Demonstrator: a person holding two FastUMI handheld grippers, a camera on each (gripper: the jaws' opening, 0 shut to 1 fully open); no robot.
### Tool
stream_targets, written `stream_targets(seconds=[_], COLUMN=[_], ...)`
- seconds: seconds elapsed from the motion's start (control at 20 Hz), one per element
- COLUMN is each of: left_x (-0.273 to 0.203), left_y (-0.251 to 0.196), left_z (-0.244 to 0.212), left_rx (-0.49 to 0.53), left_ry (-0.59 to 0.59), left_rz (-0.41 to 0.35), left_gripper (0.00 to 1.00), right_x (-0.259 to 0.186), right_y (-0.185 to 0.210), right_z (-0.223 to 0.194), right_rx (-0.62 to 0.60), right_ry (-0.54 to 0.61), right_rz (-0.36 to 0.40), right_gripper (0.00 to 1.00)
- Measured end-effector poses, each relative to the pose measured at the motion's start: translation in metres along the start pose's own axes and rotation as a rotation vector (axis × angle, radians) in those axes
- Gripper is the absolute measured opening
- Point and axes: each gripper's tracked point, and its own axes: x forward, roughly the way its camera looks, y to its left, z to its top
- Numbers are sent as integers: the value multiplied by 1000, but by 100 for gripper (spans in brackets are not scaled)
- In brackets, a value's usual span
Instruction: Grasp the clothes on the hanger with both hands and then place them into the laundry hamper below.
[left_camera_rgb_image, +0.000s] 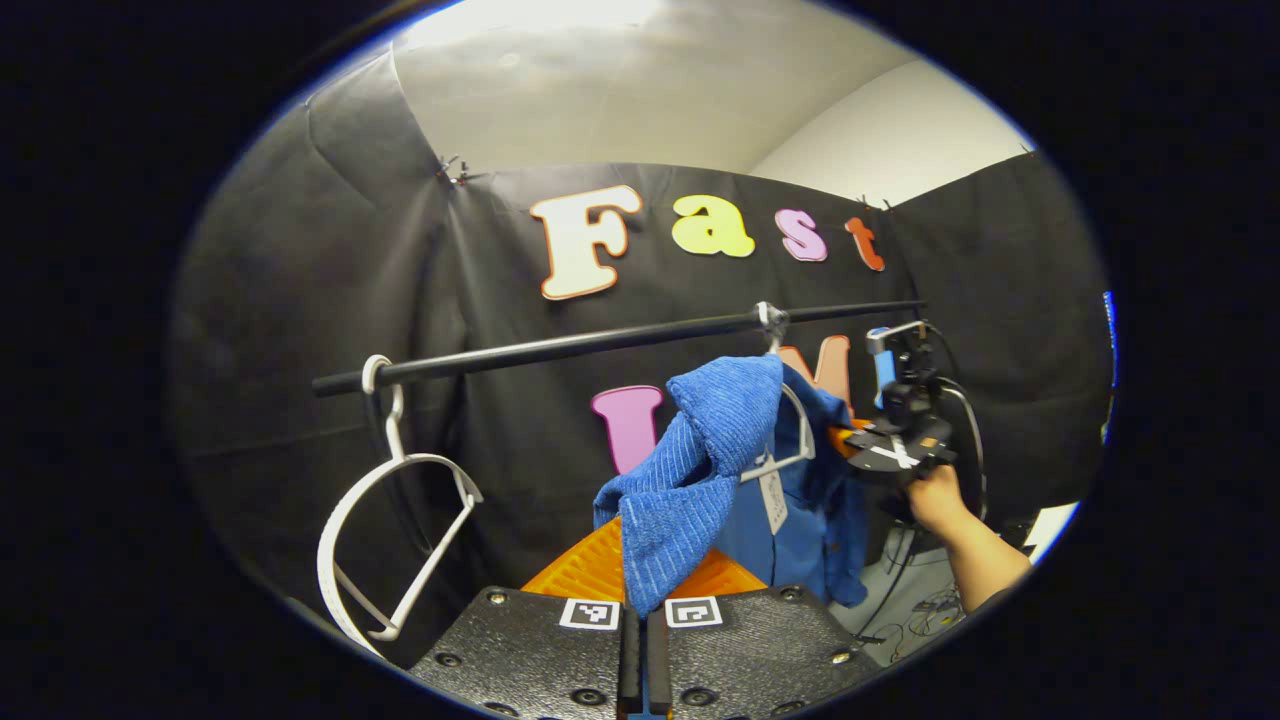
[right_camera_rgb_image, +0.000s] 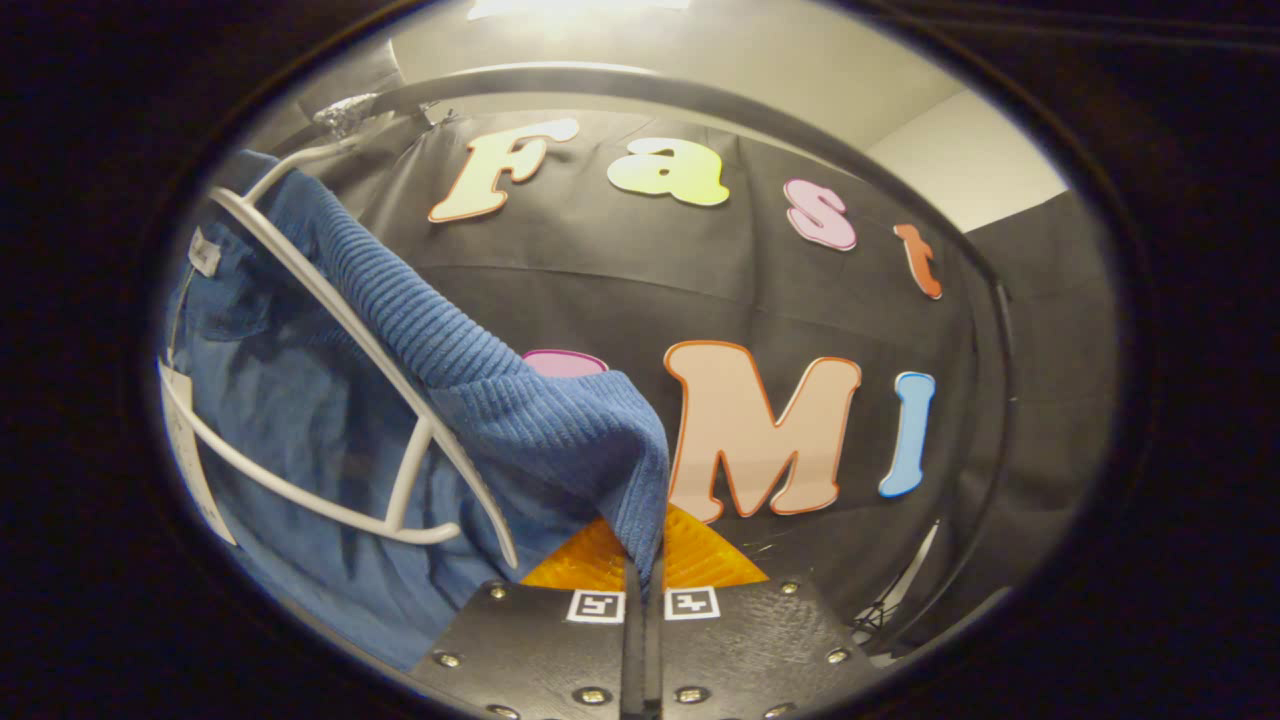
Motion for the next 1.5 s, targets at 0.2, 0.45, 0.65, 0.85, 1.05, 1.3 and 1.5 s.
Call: stream_targets(seconds=[0.2,0.45,0.65,0.85,1.05,1.3,1.5], left_x=[6,11,29,31,33,23,-4], left_y=[10,14,16,10,3,-8,-10], left_z=[-6,-2,-25,-32,-73,-78,-60], left_rx=[-6,-37,-39,-23,-68,-83,-57], left_ry=[9,-18,44,1,2,-33,-78], left_rz=[-16,-49,-58,-36,-15,13,40], left_gripper=[4,11,18,19,24,19,5], right_x=[23,43,38,13,-35,-90,-139], right_y=[34,53,86,119,171,171,179], right_z=[-27,-54,-95,-117,-127,-111,-79], right_rx=[73,162,230,296,315,371,387], right_ry=[69,151,248,259,261,193,153], right_rz=[146,268,383,414,499,471,489], right_gripper=[0,1,3,0,1,0,1])
